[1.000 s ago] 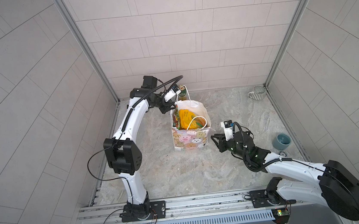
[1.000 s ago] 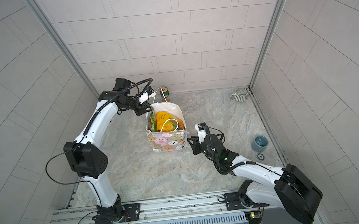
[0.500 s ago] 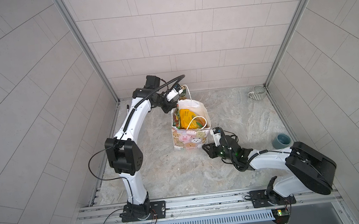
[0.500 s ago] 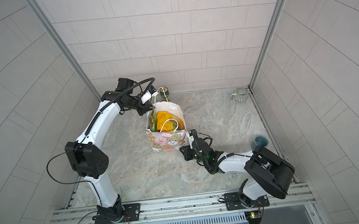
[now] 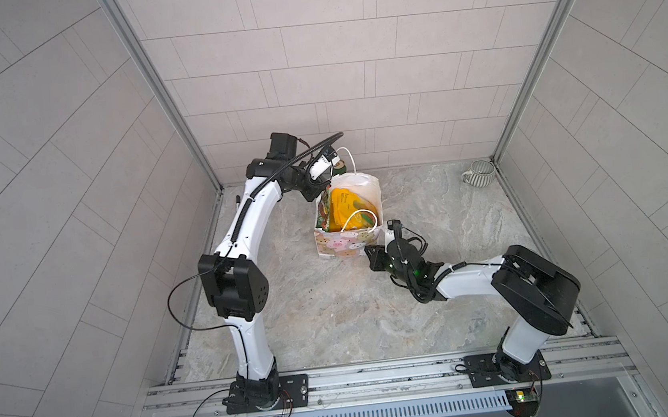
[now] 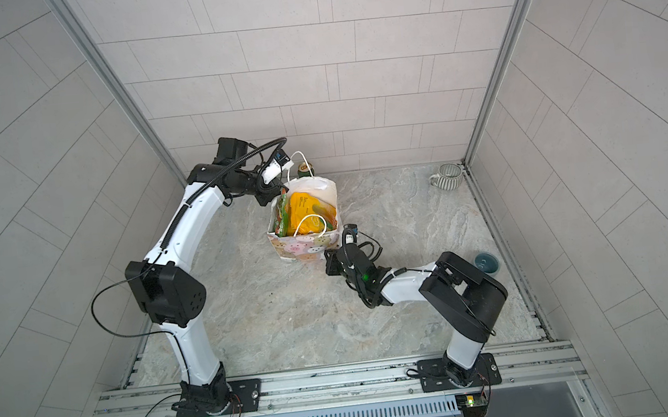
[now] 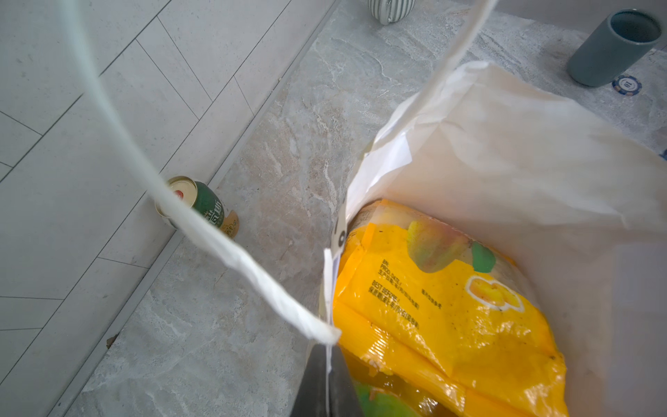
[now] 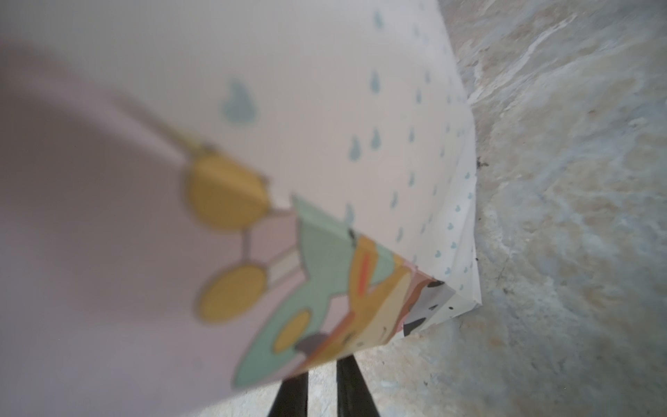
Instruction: Take the snacks out of the paper bag
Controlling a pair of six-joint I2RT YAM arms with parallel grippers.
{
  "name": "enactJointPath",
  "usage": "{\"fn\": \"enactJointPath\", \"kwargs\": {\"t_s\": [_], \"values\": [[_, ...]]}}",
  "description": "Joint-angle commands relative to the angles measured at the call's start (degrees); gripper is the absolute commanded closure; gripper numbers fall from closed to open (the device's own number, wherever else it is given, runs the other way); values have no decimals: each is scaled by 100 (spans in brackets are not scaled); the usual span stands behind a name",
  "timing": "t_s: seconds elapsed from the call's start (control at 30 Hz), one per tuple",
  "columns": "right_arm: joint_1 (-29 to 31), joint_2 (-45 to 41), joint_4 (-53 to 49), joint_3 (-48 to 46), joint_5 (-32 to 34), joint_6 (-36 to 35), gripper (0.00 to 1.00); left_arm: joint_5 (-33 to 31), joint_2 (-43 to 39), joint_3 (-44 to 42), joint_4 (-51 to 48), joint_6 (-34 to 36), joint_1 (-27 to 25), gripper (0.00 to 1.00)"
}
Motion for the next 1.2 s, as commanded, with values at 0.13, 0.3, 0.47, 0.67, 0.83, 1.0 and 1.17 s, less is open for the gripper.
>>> {"fn": "enactJointPath", "kwargs": {"t_s": [0.13,0.3,0.47,0.67,0.83,1.0,1.17], "values": [[-390,138,234,251,198,-350,83,358,-716,-452,410,259,-189,100],[-309,-302,472,-269,-466,-739,79,87,-1560,-1847,1156,367,-412,100],[-175,-1691,-149,-897,-680,-1518,70,231,-2161,-2717,1738,356,-448,100],[-56,-4155,-2134,-1052,-269,-2532,60,278,-2326,-2886,1744,445,-482,100],[-116,-5420,-3731,-270,130,-3100,54,312,-2415,-3016,1748,560,-591,100],[-145,-4639,-5010,1453,-534,-3166,51,277,-2545,-3096,1744,581,-687,100],[104,-3266,-5466,2654,-1358,-2690,57,253,-2745,-3304,1912,536,-715,100]]}}
